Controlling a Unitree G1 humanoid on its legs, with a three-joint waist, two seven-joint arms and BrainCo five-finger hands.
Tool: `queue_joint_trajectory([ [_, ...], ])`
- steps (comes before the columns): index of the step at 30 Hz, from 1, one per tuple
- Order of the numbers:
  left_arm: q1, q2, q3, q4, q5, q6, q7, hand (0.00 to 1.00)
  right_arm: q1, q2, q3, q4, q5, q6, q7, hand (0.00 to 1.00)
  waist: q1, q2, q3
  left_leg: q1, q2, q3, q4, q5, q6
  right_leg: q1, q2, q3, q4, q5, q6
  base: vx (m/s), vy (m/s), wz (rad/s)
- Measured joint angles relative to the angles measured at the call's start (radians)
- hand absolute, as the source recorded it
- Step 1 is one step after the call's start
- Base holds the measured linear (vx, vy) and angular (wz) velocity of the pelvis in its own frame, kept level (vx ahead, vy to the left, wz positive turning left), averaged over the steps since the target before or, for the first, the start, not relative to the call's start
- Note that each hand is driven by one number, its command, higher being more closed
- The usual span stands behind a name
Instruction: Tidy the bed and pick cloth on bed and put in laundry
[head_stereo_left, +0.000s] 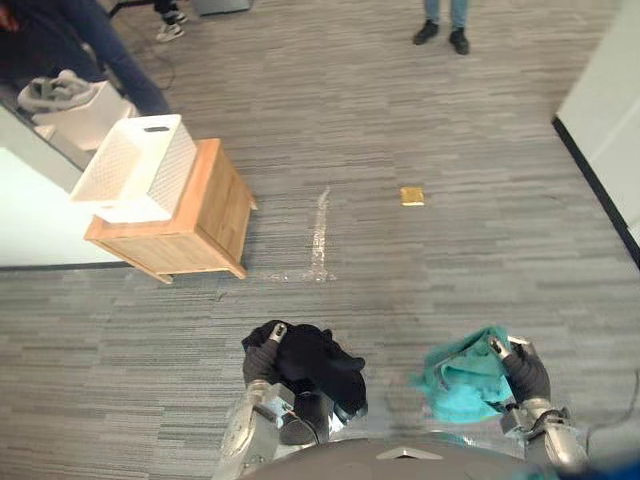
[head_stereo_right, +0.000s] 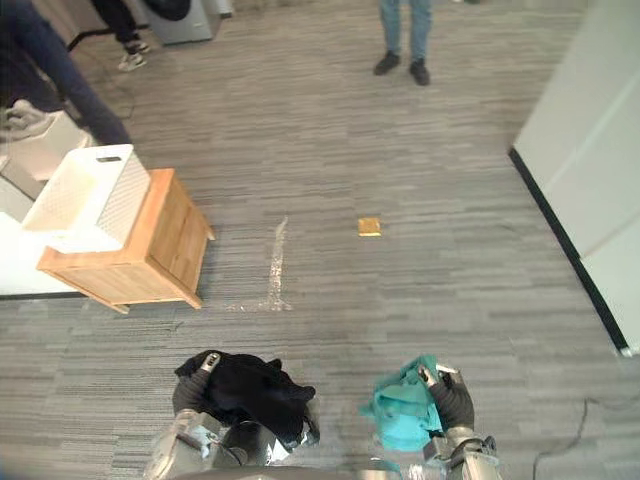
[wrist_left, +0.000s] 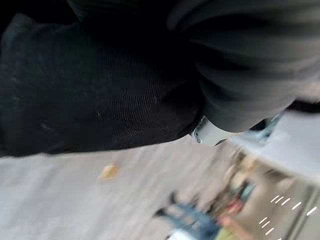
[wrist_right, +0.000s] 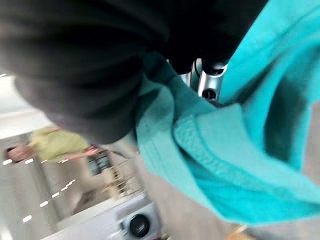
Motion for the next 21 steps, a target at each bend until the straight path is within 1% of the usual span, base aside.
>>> queue_joint_trajectory([
  [1,-0.007,-0.001,0.017,-0.023,0.000,-0.007,0.018,1.00,-0.029,0.008,0.003,-0.014,0.007,-0.001,-0.010,1.00,0.001,-0.009,0.000,0.013,-0.017,-0.007,0.000,-0.016,0.017,-0.040,-0.038,0.019,0.119,0.002,0.005,0.44,0.232,0.36],
  [2,-0.014,0.004,0.035,-0.056,0.000,-0.009,0.025,1.00,-0.048,0.017,0.002,-0.030,0.021,0.000,-0.023,1.00,-0.001,-0.026,-0.001,0.036,-0.042,-0.028,-0.007,-0.036,0.018,-0.111,-0.096,0.046,0.330,0.019,0.013,0.44,0.219,0.43],
  [3,-0.022,0.009,0.045,-0.073,0.000,-0.010,0.028,1.00,-0.058,0.024,0.002,-0.034,0.028,0.000,-0.029,1.00,-0.003,-0.037,0.003,0.058,-0.059,-0.042,-0.017,-0.043,0.017,-0.162,-0.130,0.071,0.475,0.044,-0.002,0.43,0.176,0.64],
  [4,-0.040,0.026,0.058,-0.093,0.001,-0.011,0.032,1.00,-0.065,0.043,0.001,-0.033,0.031,0.000,-0.038,1.00,-0.011,-0.054,-0.003,0.103,-0.087,-0.076,-0.037,-0.052,0.013,-0.244,-0.180,0.118,0.730,0.064,-0.031,0.43,0.126,0.81],
  [5,-0.053,0.038,0.058,-0.109,0.010,-0.012,0.035,1.00,-0.064,0.053,0.007,-0.033,0.027,0.000,-0.043,1.00,-0.017,-0.054,-0.003,0.161,-0.101,-0.117,-0.062,-0.056,0.006,-0.295,-0.198,0.135,0.893,0.052,-0.049,0.42,0.107,0.85],
  [6,-0.054,0.040,0.057,-0.119,0.018,-0.019,0.035,1.00,-0.064,0.055,0.014,-0.033,0.024,0.000,-0.046,1.00,-0.024,-0.050,-0.002,0.189,-0.101,-0.137,-0.075,-0.057,0.004,-0.317,-0.202,0.134,0.933,0.045,-0.061,0.39,0.063,0.83],
  [7,-0.054,0.046,0.057,-0.148,0.020,-0.031,0.035,1.00,-0.064,0.065,0.023,-0.034,0.020,-0.001,-0.047,1.00,-0.032,-0.046,-0.003,0.230,-0.101,-0.173,-0.098,-0.059,0.000,-0.371,-0.202,0.134,0.956,0.029,-0.076,0.35,0.008,0.76],
  [8,-0.056,0.053,0.055,-0.167,0.022,-0.043,0.035,1.00,-0.066,0.078,0.029,-0.036,0.018,-0.002,-0.050,1.00,-0.034,-0.047,-0.003,0.256,-0.100,-0.200,-0.113,-0.062,-0.006,-0.411,-0.199,0.137,0.937,0.008,-0.075,0.47,-0.060,1.05],
  [9,-0.070,0.067,0.049,-0.185,0.036,-0.049,0.035,1.00,-0.067,0.092,0.036,-0.036,0.018,-0.002,-0.051,1.00,-0.039,-0.048,-0.004,0.287,-0.094,-0.245,-0.127,-0.069,-0.017,-0.470,-0.179,0.144,0.852,-0.019,-0.075,0.39,-0.096,0.92],
  [10,-0.078,0.069,0.048,-0.192,0.050,-0.050,0.033,1.00,-0.065,0.094,0.038,-0.036,0.018,-0.002,-0.051,1.00,-0.039,-0.048,-0.004,0.294,-0.087,-0.258,-0.128,-0.072,-0.023,-0.485,-0.164,0.153,0.803,-0.023,-0.075,0.31,-0.118,0.92],
  [11,-0.082,0.076,0.046,-0.196,0.061,-0.053,0.032,1.00,-0.067,0.097,0.038,-0.036,0.019,-0.002,-0.050,1.00,-0.042,-0.045,-0.004,0.304,-0.075,-0.287,-0.127,-0.079,-0.032,-0.510,-0.132,0.167,0.711,-0.029,-0.075,0.24,-0.166,0.81],
  [12,-0.089,0.080,0.039,-0.196,0.068,-0.054,0.032,1.00,-0.072,0.102,0.038,-0.036,0.025,-0.002,-0.046,1.00,-0.045,-0.042,-0.003,0.311,-0.054,-0.325,-0.124,-0.090,-0.044,-0.538,-0.081,0.191,0.564,-0.027,-0.080,0.24,-0.196,0.77],
  [13,-0.094,0.081,0.039,-0.196,0.077,-0.054,0.033,1.00,-0.076,0.104,0.037,-0.037,0.028,-0.002,-0.046,1.00,-0.045,-0.041,-0.004,0.312,-0.042,-0.338,-0.123,-0.096,-0.051,-0.550,-0.054,0.206,0.483,-0.016,-0.089,0.30,-0.281,0.73],
  [14,-0.106,0.089,0.038,-0.196,0.094,-0.054,0.033,1.00,-0.090,0.105,0.037,-0.037,0.037,-0.002,-0.045,1.00,-0.042,-0.039,-0.006,0.312,-0.019,-0.365,-0.114,-0.113,-0.064,-0.568,-0.003,0.247,0.304,0.039,-0.093,0.29,-0.312,0.68],
  [15,-0.113,0.096,0.033,-0.196,0.099,-0.054,0.033,1.00,-0.118,0.105,0.037,-0.037,0.038,-0.003,-0.043,1.00,-0.037,-0.042,-0.004,0.314,0.004,-0.400,-0.088,-0.154,-0.079,-0.581,0.030,0.301,0.116,0.135,-0.094,0.37,-0.409,0.64],
  [17,-0.109,0.107,0.020,-0.196,0.102,-0.054,0.034,1.00,-0.134,0.104,0.038,-0.037,0.036,-0.005,-0.044,1.00,-0.034,-0.048,-0.005,0.332,0.016,-0.423,-0.056,-0.201,-0.104,-0.581,0.035,0.346,0.032,0.191,-0.073,0.40,-0.437,0.56],
  [18,-0.098,0.114,0.006,-0.195,0.139,-0.056,0.037,1.00,-0.138,0.094,0.042,-0.037,0.035,-0.012,-0.047,1.00,-0.036,-0.036,-0.009,0.378,0.045,-0.466,-0.004,-0.279,-0.149,-0.561,0.044,0.367,0.080,0.264,-0.069,0.43,-0.427,0.59],
  [19,-0.091,0.110,-0.001,-0.195,0.145,-0.058,0.036,1.00,-0.137,0.083,0.045,-0.037,0.035,-0.012,-0.048,1.00,-0.040,-0.016,-0.018,0.393,0.069,-0.473,0.001,-0.298,-0.156,-0.563,0.059,0.369,0.125,0.271,-0.078,0.58,-0.480,0.58],
  [20,-0.073,0.098,-0.005,-0.195,0.158,-0.066,0.036,1.00,-0.139,0.058,0.055,-0.037,0.034,-0.011,-0.047,1.00,-0.038,0.011,-0.046,0.411,0.096,-0.478,0.005,-0.298,-0.157,-0.578,0.087,0.358,0.191,0.219,-0.117,0.44,-0.280,0.20],
  [21,-0.065,0.085,0.003,-0.195,0.158,-0.083,0.037,1.00,-0.159,0.042,0.074,-0.035,0.034,-0.011,-0.046,1.00,-0.037,0.037,-0.060,0.369,0.113,-0.496,0.119,-0.262,-0.122,-0.586,0.097,0.344,0.239,0.163,-0.145,0.54,-0.373,0.04],
])
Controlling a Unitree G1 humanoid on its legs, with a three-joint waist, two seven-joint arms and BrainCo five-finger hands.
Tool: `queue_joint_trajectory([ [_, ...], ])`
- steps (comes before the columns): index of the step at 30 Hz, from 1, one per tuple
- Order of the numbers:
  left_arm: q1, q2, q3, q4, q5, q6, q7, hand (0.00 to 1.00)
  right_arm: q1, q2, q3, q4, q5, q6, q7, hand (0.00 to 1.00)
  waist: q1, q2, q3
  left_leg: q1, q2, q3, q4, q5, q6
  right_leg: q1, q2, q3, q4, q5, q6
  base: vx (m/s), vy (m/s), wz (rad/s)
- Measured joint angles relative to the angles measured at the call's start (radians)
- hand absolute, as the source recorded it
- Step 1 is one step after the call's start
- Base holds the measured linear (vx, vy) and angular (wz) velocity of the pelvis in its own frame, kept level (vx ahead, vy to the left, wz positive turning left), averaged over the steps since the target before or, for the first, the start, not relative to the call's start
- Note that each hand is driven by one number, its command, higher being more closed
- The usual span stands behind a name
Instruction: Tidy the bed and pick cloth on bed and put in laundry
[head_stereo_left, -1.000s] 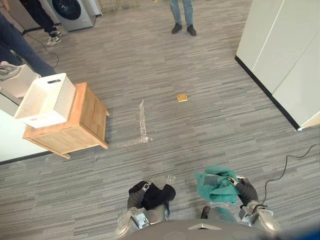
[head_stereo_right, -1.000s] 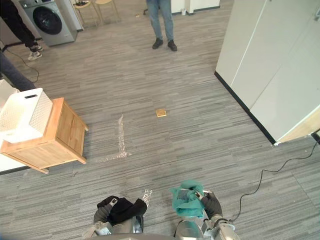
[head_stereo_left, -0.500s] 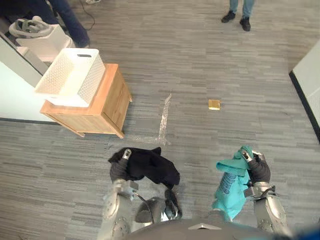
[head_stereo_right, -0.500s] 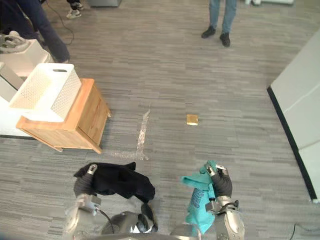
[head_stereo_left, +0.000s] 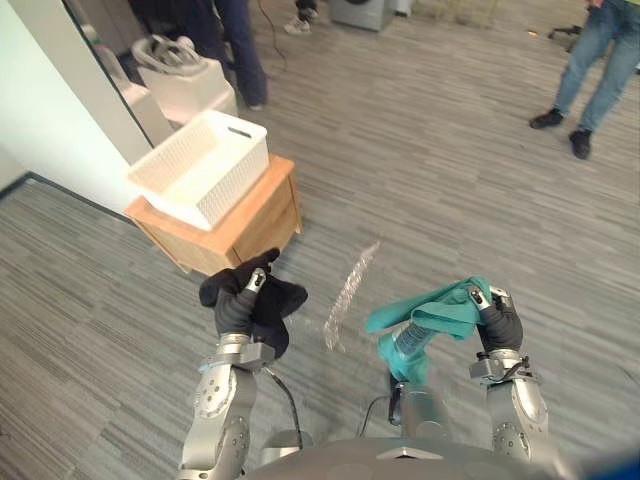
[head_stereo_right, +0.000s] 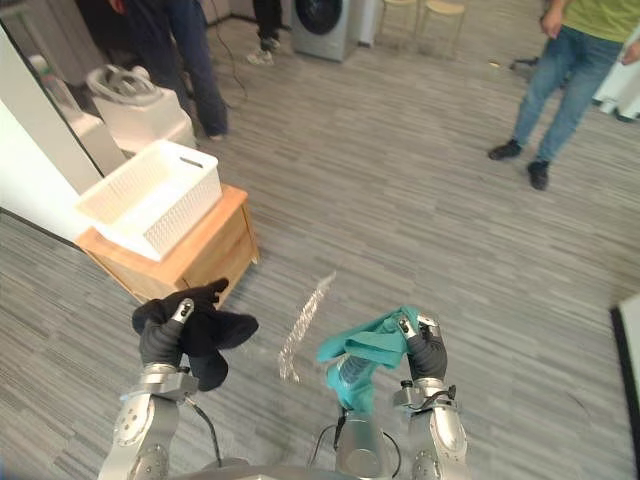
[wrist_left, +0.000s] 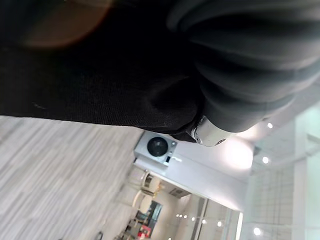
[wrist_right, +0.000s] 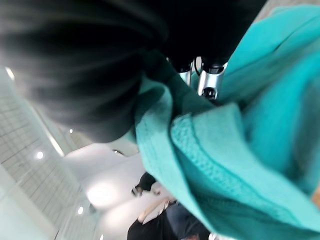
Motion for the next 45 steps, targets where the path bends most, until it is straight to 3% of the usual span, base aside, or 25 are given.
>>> queue_joint_trajectory([
  [1,0.002,-0.007,0.006,0.000,-0.001,-0.005,0.001,1.00,-0.010,-0.005,0.002,0.001,0.000,0.000,0.001,1.00,0.005,0.003,0.001,-0.041,0.002,0.000,0.081,0.038,0.009,0.003,-0.002,-0.003,0.009,-0.013,-0.012,0.40,-0.317,0.00],
  [3,-0.001,-0.029,0.018,0.000,-0.004,-0.006,0.005,1.00,-0.032,-0.012,0.013,0.001,-0.002,0.003,0.024,1.00,0.004,0.025,0.020,-0.171,0.043,0.012,0.353,0.226,-0.005,0.074,0.008,-0.011,-0.022,-0.051,-0.038,0.50,-0.343,0.21],
  [4,-0.006,-0.053,0.031,-0.001,-0.003,-0.006,0.005,1.00,-0.033,-0.009,0.023,0.004,-0.012,0.006,0.032,1.00,0.008,0.044,0.031,-0.240,0.077,0.015,0.512,0.246,-0.020,0.158,0.026,-0.032,-0.069,-0.072,-0.063,0.63,-0.312,0.35],
  [5,-0.004,-0.060,0.042,-0.002,-0.002,-0.005,0.004,1.00,-0.033,-0.009,0.028,0.005,-0.043,0.012,0.038,1.00,0.012,0.047,0.033,-0.290,0.082,0.035,0.585,0.207,-0.019,0.242,0.028,-0.059,-0.112,-0.092,-0.080,0.52,-0.231,0.26],
  [8,0.007,-0.062,0.076,-0.041,-0.003,0.008,-0.002,1.00,-0.060,-0.005,0.038,0.004,-0.085,0.012,0.074,1.00,0.033,0.035,0.031,-0.368,0.060,0.187,0.446,0.134,-0.030,0.382,0.033,-0.095,-0.211,-0.118,-0.078,0.47,-0.221,0.13],
  [11,0.008,-0.090,0.078,-0.110,-0.002,0.025,-0.004,1.00,-0.083,-0.006,0.032,0.004,-0.102,0.016,0.095,1.00,0.032,0.032,0.031,-0.399,-0.026,0.367,0.099,0.167,-0.035,0.479,0.037,-0.164,-0.286,-0.125,-0.044,0.51,-0.135,0.42],
  [13,0.006,-0.093,0.071,-0.136,-0.001,0.035,-0.008,1.00,-0.080,-0.005,0.032,0.005,-0.115,0.027,0.094,1.00,0.027,0.032,0.031,-0.391,-0.084,0.445,-0.060,0.248,0.007,0.531,0.047,-0.215,-0.296,-0.145,-0.011,0.50,-0.044,0.81],
  [14,0.009,-0.093,0.063,-0.155,0.000,0.038,-0.010,1.00,-0.080,-0.006,0.033,0.005,-0.118,0.033,0.091,1.00,0.027,0.034,0.028,-0.377,-0.117,0.504,-0.177,0.339,0.051,0.574,0.069,-0.249,-0.295,-0.165,0.019,0.67,0.039,1.01],
  [15,0.014,-0.080,0.071,-0.159,0.009,0.040,-0.019,1.00,-0.086,0.003,0.041,0.021,-0.118,0.039,0.076,1.00,0.037,0.024,0.011,-0.346,-0.134,0.571,-0.242,0.375,0.232,0.608,0.087,-0.266,-0.271,-0.202,0.040,0.47,0.053,0.85],
  [17,0.014,-0.081,0.089,-0.150,0.009,0.045,-0.023,1.00,-0.106,0.019,0.063,0.047,-0.118,0.045,0.063,1.00,0.041,-0.043,-0.007,-0.344,-0.171,0.559,-0.231,0.332,0.245,0.595,0.050,-0.277,-0.202,-0.223,0.047,0.44,0.027,0.76],
  [18,0.011,-0.081,0.088,-0.149,0.018,0.050,-0.024,1.00,-0.120,0.030,0.073,0.057,-0.118,0.046,0.055,1.00,0.052,-0.075,-0.004,-0.336,-0.183,0.521,-0.200,0.290,0.246,0.552,0.012,-0.282,-0.043,-0.214,0.061,0.45,0.016,0.69],
  [19,0.010,-0.081,0.089,-0.149,0.018,0.052,-0.024,1.00,-0.124,0.030,0.073,0.059,-0.118,0.046,0.052,1.00,0.052,-0.080,-0.001,-0.330,-0.186,0.513,-0.194,0.284,0.243,0.537,0.003,-0.283,0.017,-0.211,0.066,0.47,0.033,0.74],
  [20,0.001,-0.074,0.091,-0.146,0.018,0.058,-0.024,1.00,-0.138,0.035,0.072,0.074,-0.118,0.046,0.040,1.00,0.050,-0.096,0.006,-0.290,-0.202,0.469,-0.187,0.262,0.219,0.467,-0.055,-0.275,0.261,-0.165,0.073,0.39,-0.002,0.93],
  [21,-0.012,-0.068,0.086,-0.131,0.020,0.063,-0.025,1.00,-0.143,0.040,0.072,0.091,-0.117,0.046,0.023,1.00,0.031,-0.100,0.011,-0.236,-0.218,0.416,-0.183,0.240,0.204,0.410,-0.105,-0.258,0.481,-0.183,0.044,0.48,-0.009,1.13],
  [24,-0.045,-0.051,0.085,-0.112,0.058,0.062,-0.028,1.00,-0.114,0.045,0.075,0.094,-0.118,0.032,0.014,1.00,0.004,-0.077,0.025,-0.122,-0.215,0.273,-0.199,0.208,0.170,0.275,-0.131,-0.190,0.632,-0.220,-0.004,0.48,-0.089,1.32],
  [26,-0.069,-0.027,0.085,-0.111,0.059,0.062,-0.045,1.00,-0.100,0.046,0.072,0.083,-0.118,0.019,0.012,1.00,-0.003,-0.073,0.027,-0.095,-0.213,0.175,-0.207,0.194,0.149,0.178,-0.112,-0.108,0.539,-0.222,-0.001,0.36,-0.184,1.44],
  [27,-0.082,-0.010,0.085,-0.111,0.058,0.062,-0.053,1.00,-0.096,0.047,0.072,0.072,-0.117,0.017,0.010,1.00,-0.019,-0.060,0.035,-0.085,-0.200,0.103,-0.207,0.184,0.145,0.136,-0.060,-0.031,0.399,-0.219,0.005,0.30,-0.205,1.61],
  [30,-0.098,0.020,0.072,-0.107,0.056,0.063,-0.084,1.00,-0.074,0.055,0.057,-0.020,-0.117,0.016,-0.022,1.00,-0.058,-0.066,0.033,-0.080,-0.193,-0.042,-0.207,0.170,0.124,0.109,0.046,0.205,0.073,-0.163,0.080,0.27,-0.251,1.79],
  [32,-0.089,0.059,0.044,-0.104,0.057,0.063,-0.094,1.00,-0.055,0.075,0.030,-0.101,-0.117,-0.017,-0.039,1.00,-0.047,-0.130,0.003,-0.076,-0.240,-0.118,-0.164,0.124,0.071,0.112,0.026,0.299,-0.071,-0.032,0.056,0.36,-0.346,1.44],
  [35,-0.068,0.005,-0.005,-0.088,0.052,0.084,-0.092,1.00,-0.110,0.030,0.018,-0.096,-0.116,-0.019,-0.057,1.00,-0.045,-0.025,-0.007,-0.100,-0.165,-0.027,-0.126,0.131,0.002,0.156,0.032,0.187,-0.105,-0.044,0.032,0.38,-0.227,0.86],
  [38,-0.078,-0.021,-0.005,-0.088,0.036,0.096,-0.095,1.00,-0.129,0.033,-0.004,-0.098,-0.118,-0.019,-0.081,1.00,-0.043,-0.013,-0.005,-0.094,-0.134,0.016,-0.111,0.178,-0.060,0.252,0.029,0.122,-0.204,-0.032,0.010,0.33,-0.156,0.66],
  [41,-0.085,-0.020,-0.004,-0.090,0.036,0.107,-0.128,1.00,-0.155,0.038,-0.053,-0.109,-0.134,-0.020,-0.101,1.00,-0.032,-0.042,0.007,-0.099,-0.104,0.105,-0.118,0.163,-0.051,0.321,0.004,0.115,-0.251,-0.028,0.005,0.17,-0.048,0.26],
  [42,-0.089,-0.020,-0.003,-0.090,0.036,0.107,-0.136,1.00,-0.166,0.030,-0.072,-0.110,-0.144,-0.020,-0.101,1.00,-0.034,-0.037,0.004,-0.095,-0.086,0.119,-0.176,0.183,-0.054,0.320,0.005,0.114,-0.251,-0.028,0.005,0.09,0.013,0.04],
  [43,-0.102,-0.026,-0.003,-0.095,0.036,0.107,-0.142,1.00,-0.193,0.020,-0.103,-0.111,-0.157,-0.019,-0.101,1.00,-0.037,-0.014,-0.001,-0.091,-0.053,0.113,-0.261,0.268,-0.071,0.315,0.016,0.119,-0.253,-0.029,0.007,0.07,0.093,-0.22],
  [45,-0.113,-0.016,-0.001,-0.121,0.036,0.107,-0.149,1.00,-0.234,0.004,-0.131,-0.128,-0.166,-0.017,-0.101,1.00,-0.030,-0.021,-0.006,-0.077,-0.071,0.119,-0.305,0.273,-0.065,0.312,0.008,0.130,-0.281,-0.019,0.029,0.04,0.117,-0.18],
])
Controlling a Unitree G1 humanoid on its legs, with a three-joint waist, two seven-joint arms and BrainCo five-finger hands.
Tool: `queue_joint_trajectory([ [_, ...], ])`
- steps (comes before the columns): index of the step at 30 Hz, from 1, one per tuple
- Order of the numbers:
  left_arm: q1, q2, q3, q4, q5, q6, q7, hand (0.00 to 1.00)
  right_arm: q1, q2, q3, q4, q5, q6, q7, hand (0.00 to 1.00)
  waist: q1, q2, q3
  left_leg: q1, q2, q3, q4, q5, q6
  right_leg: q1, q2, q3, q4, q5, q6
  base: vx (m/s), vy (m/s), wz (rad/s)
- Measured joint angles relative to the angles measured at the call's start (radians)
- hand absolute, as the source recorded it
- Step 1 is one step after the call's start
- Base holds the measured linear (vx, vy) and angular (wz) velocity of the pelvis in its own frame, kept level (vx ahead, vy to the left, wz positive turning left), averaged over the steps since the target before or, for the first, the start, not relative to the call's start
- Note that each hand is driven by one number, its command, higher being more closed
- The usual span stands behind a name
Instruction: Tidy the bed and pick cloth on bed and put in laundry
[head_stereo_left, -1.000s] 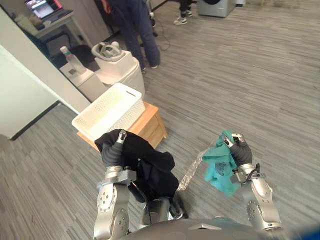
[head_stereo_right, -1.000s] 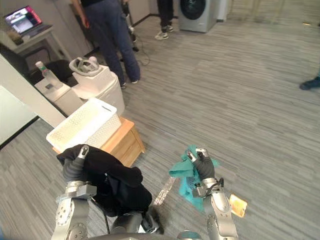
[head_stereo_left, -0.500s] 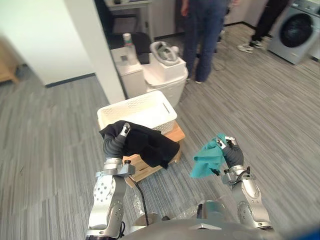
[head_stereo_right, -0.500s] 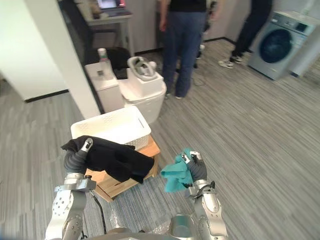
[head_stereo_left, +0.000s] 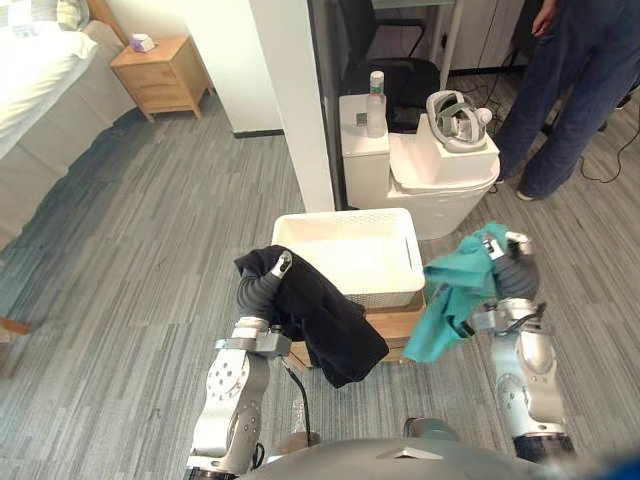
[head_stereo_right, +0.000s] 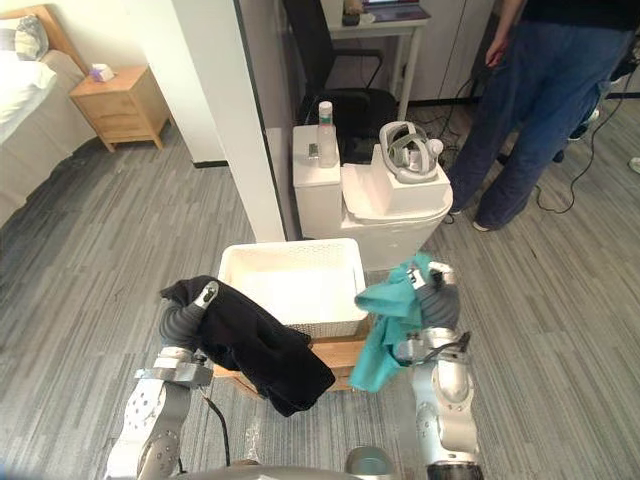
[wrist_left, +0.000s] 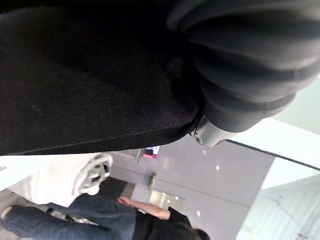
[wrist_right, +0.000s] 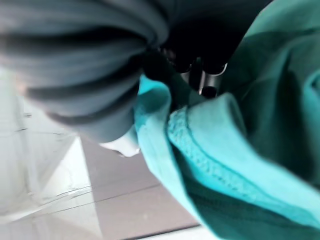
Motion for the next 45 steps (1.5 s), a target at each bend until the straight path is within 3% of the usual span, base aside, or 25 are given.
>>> queue_joint_trajectory([
  [3,-0.027,0.034,0.000,-0.026,-0.001,0.000,-0.039,1.00,-0.055,-0.011,-0.044,-0.054,-0.012,0.015,0.000,1.00,-0.012,-0.023,-0.001,0.004,-0.017,0.000,-0.011,0.003,0.004,0.006,-0.014,0.000,-0.023,0.015,0.021,0.00,0.082,0.03],
  [7,-0.061,0.047,-0.007,-0.047,-0.030,0.009,-0.100,1.00,-0.098,-0.042,-0.073,-0.106,-0.029,0.038,0.000,1.00,-0.019,-0.018,-0.015,0.034,-0.030,-0.004,-0.068,0.012,0.014,0.024,-0.028,-0.015,-0.028,0.017,0.026,-0.05,0.038,0.10],
  [13,-0.093,0.064,-0.016,-0.069,-0.040,0.107,-0.126,1.00,-0.107,-0.050,-0.057,-0.098,-0.029,0.084,-0.022,1.00,-0.019,-0.035,-0.015,0.034,-0.044,0.022,-0.079,0.012,0.025,-0.039,-0.035,0.000,0.082,0.014,0.033,-0.08,0.033,-0.06],
  [18,-0.094,0.087,-0.015,-0.069,-0.046,0.132,-0.096,1.00,-0.128,-0.057,-0.064,-0.102,-0.067,0.094,-0.018,1.00,-0.019,-0.058,-0.029,0.041,-0.049,0.018,-0.147,0.059,0.035,-0.020,-0.032,0.017,-0.003,0.053,0.038,-0.02,0.009,0.01],
  [24,-0.105,0.083,-0.015,-0.055,-0.110,0.132,-0.063,1.00,-0.393,-0.174,-0.065,-0.115,-0.062,0.185,0.050,1.00,-0.012,-0.053,-0.036,0.051,-0.051,0.017,-0.182,0.082,0.035,0.003,-0.030,0.017,-0.059,0.077,0.049,-0.02,-0.007,0.03],
  [27,-0.130,0.081,-0.033,-0.016,-0.127,0.132,-0.046,1.00,-0.498,-0.212,-0.050,-0.149,-0.026,0.241,0.080,1.00,0.006,-0.045,-0.044,0.051,-0.050,0.017,-0.182,0.094,0.041,0.009,-0.030,0.017,-0.069,0.080,0.050,-0.01,-0.008,0.01],
  [33,-0.163,0.057,-0.073,0.014,-0.155,0.132,-0.010,1.00,-0.619,-0.213,0.053,-0.142,-0.020,0.313,0.112,1.00,0.012,-0.045,-0.049,0.047,-0.050,0.018,-0.182,0.102,0.043,0.016,-0.029,0.017,-0.093,0.104,0.048,-0.04,-0.008,-0.01],
  [40,-0.166,0.042,-0.110,0.022,-0.155,0.156,0.022,1.00,-0.660,-0.209,0.147,-0.129,-0.019,0.354,0.118,1.00,0.016,-0.049,-0.093,0.032,-0.049,-0.004,-0.184,0.110,0.041,0.018,-0.030,-0.006,-0.103,0.108,0.047,-0.05,-0.024,0.08],
  [45,-0.177,0.030,-0.110,0.022,-0.155,0.178,0.051,1.00,-0.660,-0.174,0.186,-0.129,-0.035,0.377,0.122,1.00,0.039,-0.051,-0.095,0.027,-0.039,-0.008,-0.185,0.117,0.038,0.019,-0.022,-0.016,-0.114,0.122,0.037,-0.06,-0.029,0.03],
])
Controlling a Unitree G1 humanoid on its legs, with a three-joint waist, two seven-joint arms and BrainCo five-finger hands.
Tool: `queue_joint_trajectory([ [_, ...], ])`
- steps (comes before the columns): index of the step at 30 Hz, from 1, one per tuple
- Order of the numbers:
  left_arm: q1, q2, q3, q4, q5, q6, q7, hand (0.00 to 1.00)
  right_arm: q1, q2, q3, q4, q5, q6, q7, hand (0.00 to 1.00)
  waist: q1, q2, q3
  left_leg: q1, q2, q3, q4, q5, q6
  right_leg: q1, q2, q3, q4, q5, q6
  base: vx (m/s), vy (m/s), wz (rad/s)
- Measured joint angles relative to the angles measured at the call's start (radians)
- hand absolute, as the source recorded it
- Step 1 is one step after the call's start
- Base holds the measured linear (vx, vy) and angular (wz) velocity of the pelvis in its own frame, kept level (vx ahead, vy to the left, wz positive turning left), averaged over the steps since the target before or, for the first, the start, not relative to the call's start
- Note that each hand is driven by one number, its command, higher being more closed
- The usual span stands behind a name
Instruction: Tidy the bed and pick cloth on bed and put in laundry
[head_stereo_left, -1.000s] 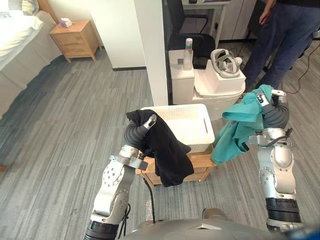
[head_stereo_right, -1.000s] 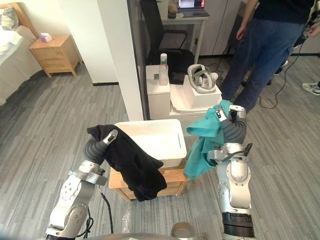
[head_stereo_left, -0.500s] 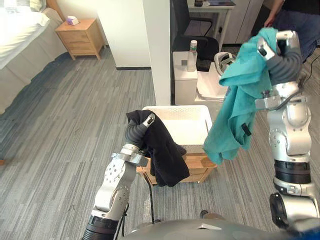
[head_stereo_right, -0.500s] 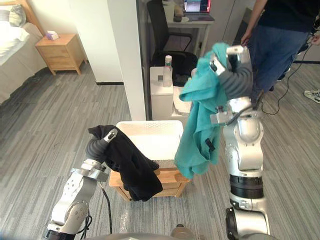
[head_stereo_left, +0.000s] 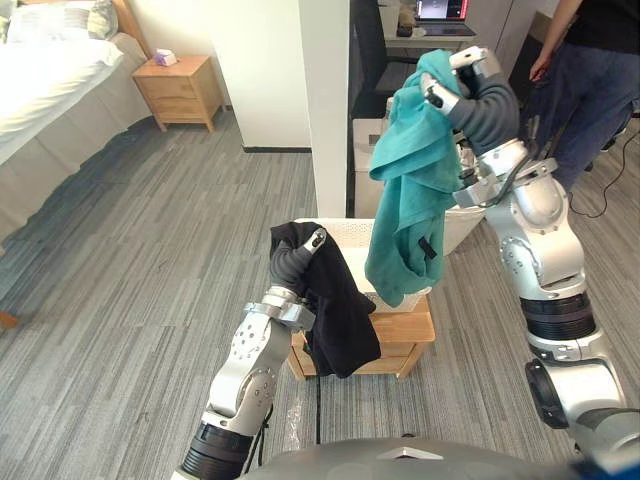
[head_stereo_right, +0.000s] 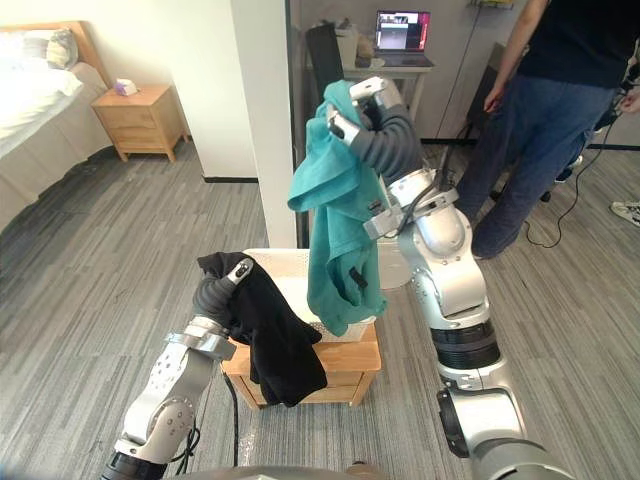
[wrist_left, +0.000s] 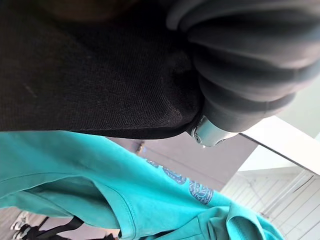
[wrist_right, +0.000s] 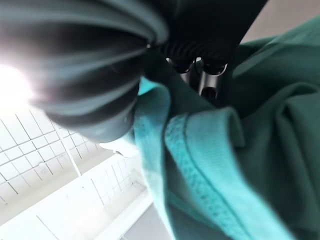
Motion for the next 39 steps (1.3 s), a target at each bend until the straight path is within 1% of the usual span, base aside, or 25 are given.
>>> queue_joint_trajectory([
  [1,-0.003,-0.003,0.000,0.000,0.000,0.010,0.010,1.00,-0.002,0.023,0.007,0.000,-0.019,0.008,0.000,1.00,0.002,-0.001,-0.003,-0.007,0.003,-0.003,0.000,-0.001,0.000,0.002,0.002,-0.010,-0.015,0.009,-0.002,-0.06,-0.034,0.06],
  [3,-0.003,-0.004,-0.001,0.001,0.000,0.034,0.012,1.00,-0.007,0.036,0.040,0.001,-0.048,0.022,0.002,1.00,0.001,-0.002,-0.006,-0.014,0.005,-0.007,0.000,0.004,-0.001,0.002,0.002,-0.022,-0.021,0.010,-0.003,-0.07,-0.040,0.10],
  [7,-0.003,-0.017,-0.002,0.001,0.000,0.046,0.011,1.00,-0.007,0.062,0.104,0.033,-0.100,0.042,0.003,1.00,0.004,-0.001,-0.009,-0.015,0.011,-0.014,0.000,0.012,-0.004,0.004,0.007,-0.032,-0.021,0.014,-0.008,-0.03,-0.020,0.05],
  [9,-0.002,-0.020,-0.009,0.001,0.001,0.066,0.011,1.00,-0.005,0.063,0.130,0.056,-0.127,0.065,0.000,1.00,0.004,-0.005,-0.012,-0.025,0.013,-0.030,0.000,0.020,-0.006,0.004,0.007,-0.054,-0.022,0.015,-0.010,-0.05,-0.030,0.21],
  [10,-0.001,-0.020,-0.013,0.001,0.001,0.072,0.011,1.00,-0.005,0.064,0.137,0.067,-0.133,0.067,0.000,1.00,0.005,-0.007,-0.013,-0.027,0.014,-0.031,0.000,0.022,-0.005,0.004,0.008,-0.057,-0.022,0.015,-0.010,-0.05,-0.034,0.20],
  [12,0.005,-0.021,-0.039,0.014,0.002,0.081,0.010,1.00,0.006,0.100,0.144,0.109,-0.158,0.086,-0.003,1.00,0.022,-0.009,-0.015,-0.031,0.018,-0.039,0.000,0.027,-0.006,0.005,0.010,-0.071,-0.024,0.016,-0.011,-0.05,-0.028,0.12],
  [14,0.024,-0.025,-0.044,0.029,0.005,0.086,0.008,1.00,0.007,0.122,0.166,0.142,-0.196,0.091,-0.004,1.00,0.024,-0.012,-0.015,-0.041,0.019,-0.049,0.000,0.031,-0.007,0.004,0.009,-0.087,-0.028,0.016,-0.011,-0.05,-0.032,0.22],
  [16,0.043,-0.024,-0.043,0.031,0.011,0.095,0.008,1.00,0.007,0.126,0.185,0.158,-0.234,0.091,-0.003,1.00,0.025,-0.020,-0.016,-0.068,0.022,-0.053,0.000,0.036,-0.009,-0.003,0.008,-0.119,-0.044,0.019,-0.016,-0.05,-0.031,0.38],
  [18,0.057,-0.024,-0.043,0.032,0.019,0.096,0.005,1.00,0.007,0.125,0.186,0.175,-0.278,0.090,-0.002,1.00,0.027,-0.025,-0.011,-0.098,0.029,-0.055,0.000,0.056,-0.016,-0.011,0.007,-0.155,-0.053,0.020,-0.018,-0.04,-0.034,0.46],
  [19,0.066,-0.024,-0.044,0.033,0.020,0.096,0.004,1.00,0.006,0.123,0.186,0.201,-0.312,0.091,-0.001,1.00,0.033,-0.030,-0.006,-0.106,0.033,-0.059,0.000,0.068,-0.019,-0.013,0.008,-0.176,-0.057,0.020,-0.019,-0.02,-0.031,0.46],
  [20,0.069,-0.024,-0.044,0.039,0.021,0.095,0.000,1.00,0.004,0.119,0.186,0.233,-0.349,0.091,-0.001,1.00,0.049,-0.034,-0.004,-0.128,0.034,-0.070,0.000,0.078,-0.023,-0.022,0.008,-0.192,-0.058,0.019,-0.019,-0.02,-0.030,0.42],
  [21,0.069,-0.024,-0.044,0.041,0.021,0.095,-0.001,1.00,0.000,0.115,0.186,0.249,-0.363,0.091,-0.001,1.00,0.055,-0.036,-0.002,-0.139,0.034,-0.079,0.000,0.082,-0.023,-0.029,0.008,-0.201,-0.058,0.020,-0.020,-0.03,-0.028,0.44],
  [22,0.070,-0.023,-0.041,0.041,0.030,0.091,-0.014,1.00,-0.033,0.107,0.186,0.295,-0.388,0.091,-0.001,1.00,0.056,-0.039,0.019,-0.159,0.033,-0.098,0.000,0.097,-0.031,-0.036,0.007,-0.223,-0.060,0.021,-0.021,-0.04,-0.021,0.53],
  [24,0.069,-0.019,-0.039,0.041,0.049,0.073,-0.040,1.00,-0.103,0.070,0.184,0.350,-0.390,0.091,-0.009,1.00,0.058,-0.042,0.062,-0.189,0.032,-0.119,0.000,0.114,-0.032,-0.051,0.005,-0.254,-0.060,0.024,-0.025,-0.06,-0.006,0.49],
  [26,0.068,-0.018,-0.038,0.041,0.049,0.067,-0.067,1.00,-0.204,0.010,0.170,0.393,-0.386,0.091,-0.027,1.00,0.073,-0.042,0.127,-0.232,0.033,-0.129,0.000,0.135,-0.031,-0.080,0.006,-0.274,-0.060,0.037,-0.028,-0.08,0.011,0.30],
  [27,0.067,-0.017,-0.037,0.041,0.049,0.065,-0.073,1.00,-0.228,-0.005,0.168,0.403,-0.384,0.091,-0.037,1.00,0.077,-0.040,0.144,-0.241,0.033,-0.132,0.000,0.140,-0.031,-0.086,0.007,-0.277,-0.060,0.041,-0.026,-0.06,0.014,0.20],
  [28,0.066,-0.016,-0.034,0.041,0.049,0.060,-0.081,1.00,-0.280,-0.024,0.163,0.436,-0.376,0.091,-0.049,1.00,0.080,-0.039,0.177,-0.251,0.031,-0.134,0.000,0.149,-0.029,-0.094,0.007,-0.282,-0.060,0.045,-0.027,-0.05,0.012,0.14],
  [29,0.063,-0.016,-0.033,0.041,0.049,0.060,-0.086,1.00,-0.314,-0.037,0.157,0.464,-0.357,0.091,-0.055,1.00,0.080,-0.037,0.198,-0.262,0.029,-0.134,0.000,0.161,-0.023,-0.102,0.006,-0.285,-0.059,0.048,-0.027,-0.05,0.020,0.14],
  [31,0.052,-0.016,-0.031,0.039,0.050,0.059,-0.102,1.00,-0.373,-0.047,0.130,0.520,-0.321,0.092,-0.061,1.00,0.078,-0.031,0.242,-0.276,0.024,-0.132,0.001,0.175,-0.025,-0.114,0.000,-0.284,-0.055,0.053,-0.025,-0.02,0.030,0.11],
  [33,0.039,-0.022,-0.033,0.024,0.052,0.059,-0.109,1.00,-0.432,-0.086,0.129,0.574,-0.285,0.093,-0.061,1.00,0.081,-0.015,0.302,-0.280,0.020,-0.108,0.001,0.182,-0.021,-0.129,-0.009,-0.274,-0.040,0.054,-0.023,-0.04,0.044,-0.05],
  [34,0.039,-0.021,-0.034,0.017,0.052,0.059,-0.109,1.00,-0.442,-0.090,0.129,0.585,-0.276,0.093,-0.061,1.00,0.082,-0.010,0.310,-0.284,0.020,-0.102,0.001,0.182,-0.021,-0.137,-0.010,-0.268,-0.038,0.057,-0.021,-0.03,0.038,-0.22],
  [36,0.022,-0.025,-0.044,-0.017,0.048,0.059,-0.108,1.00,-0.478,-0.121,0.130,0.639,-0.246,0.091,-0.057,1.00,0.082,0.016,0.339,-0.312,0.017,-0.076,0.001,0.187,-0.016,-0.179,-0.013,-0.247,-0.039,0.075,-0.021,-0.01,0.026,-0.30],
  [37,0.019,-0.026,-0.044,-0.019,0.047,0.059,-0.108,1.00,-0.483,-0.123,0.130,0.648,-0.245,0.091,-0.057,1.00,0.082,0.020,0.344,-0.311,0.017,-0.073,0.001,0.187,-0.016,-0.180,-0.013,-0.244,-0.039,0.077,-0.020,-0.01,0.010,-0.28],
  [38,0.003,-0.024,-0.054,-0.020,0.047,0.059,-0.107,1.00,-0.489,-0.133,0.130,0.673,-0.231,0.091,-0.054,1.00,0.080,0.033,0.359,-0.312,0.019,-0.064,0.001,0.184,-0.019,-0.185,-0.011,-0.233,-0.040,0.082,-0.025,-0.01,-0.005,-0.24],
  [39,-0.010,-0.020,-0.067,-0.020,0.047,0.059,-0.107,1.00,-0.490,-0.140,0.131,0.688,-0.227,0.091,-0.049,1.00,0.081,0.038,0.361,-0.322,0.022,-0.054,0.001,0.181,-0.023,-0.201,-0.009,-0.220,-0.040,0.085,-0.028,-0.01,-0.014,-0.27],
])
